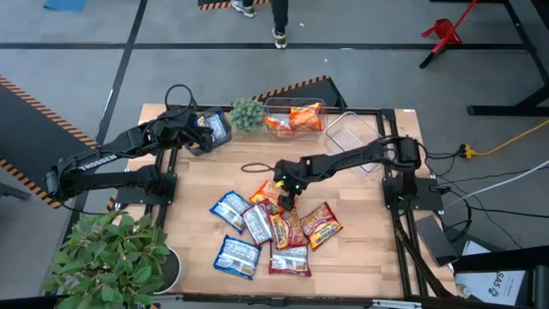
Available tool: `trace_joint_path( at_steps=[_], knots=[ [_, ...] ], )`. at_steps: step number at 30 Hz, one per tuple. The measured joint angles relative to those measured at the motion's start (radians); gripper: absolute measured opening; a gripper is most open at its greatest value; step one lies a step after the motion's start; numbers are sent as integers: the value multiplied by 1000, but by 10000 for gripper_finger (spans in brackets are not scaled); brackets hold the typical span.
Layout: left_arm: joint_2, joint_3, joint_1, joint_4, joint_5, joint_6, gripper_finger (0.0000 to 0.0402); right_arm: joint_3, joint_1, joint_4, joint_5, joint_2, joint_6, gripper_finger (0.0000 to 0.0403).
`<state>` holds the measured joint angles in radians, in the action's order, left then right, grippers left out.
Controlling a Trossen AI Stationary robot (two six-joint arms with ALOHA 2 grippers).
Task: Sort Maruchan noodles
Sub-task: Put the orange noodle pack into the left transparent bin
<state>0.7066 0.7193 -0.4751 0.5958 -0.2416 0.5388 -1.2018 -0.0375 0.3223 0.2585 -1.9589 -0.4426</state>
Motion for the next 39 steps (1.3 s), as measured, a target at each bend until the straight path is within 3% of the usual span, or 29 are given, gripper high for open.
trace_joint_path(
  at_steps=[4, 7, 10, 15, 16, 23, 28, 34, 39],
  knots=[
    [0, 0, 0, 11, 0, 0, 69, -6, 0, -14, 43, -44, -31, 353],
    [0, 0, 0, 18, 0, 0, 69, -5, -3, -8, 29, -48, -52, 310],
    [0, 0, 0, 18, 0, -1, 69, -9, -4, -3, 11, -45, -54, 224],
    [0, 0, 0, 18, 0, -1, 69, -19, -10, -15, 30, -49, -52, 40],
    [0, 0, 0, 18, 0, -1, 69, -18, -10, -19, 32, -48, -52, 23],
    [0, 0, 0, 18, -1, -2, 69, -11, -32, 2, 11, 3, -74, 8],
    [0, 0, 0, 18, -2, -2, 69, -12, -99, 8, -4, 106, -73, 6],
    [0, 0, 0, 18, -4, -2, 69, -13, -226, -16, -14, 251, -76, 6],
    [0, 0, 0, 18, -4, -1, 69, -60, -378, 31, -102, 335, 5, 5]
  ],
)
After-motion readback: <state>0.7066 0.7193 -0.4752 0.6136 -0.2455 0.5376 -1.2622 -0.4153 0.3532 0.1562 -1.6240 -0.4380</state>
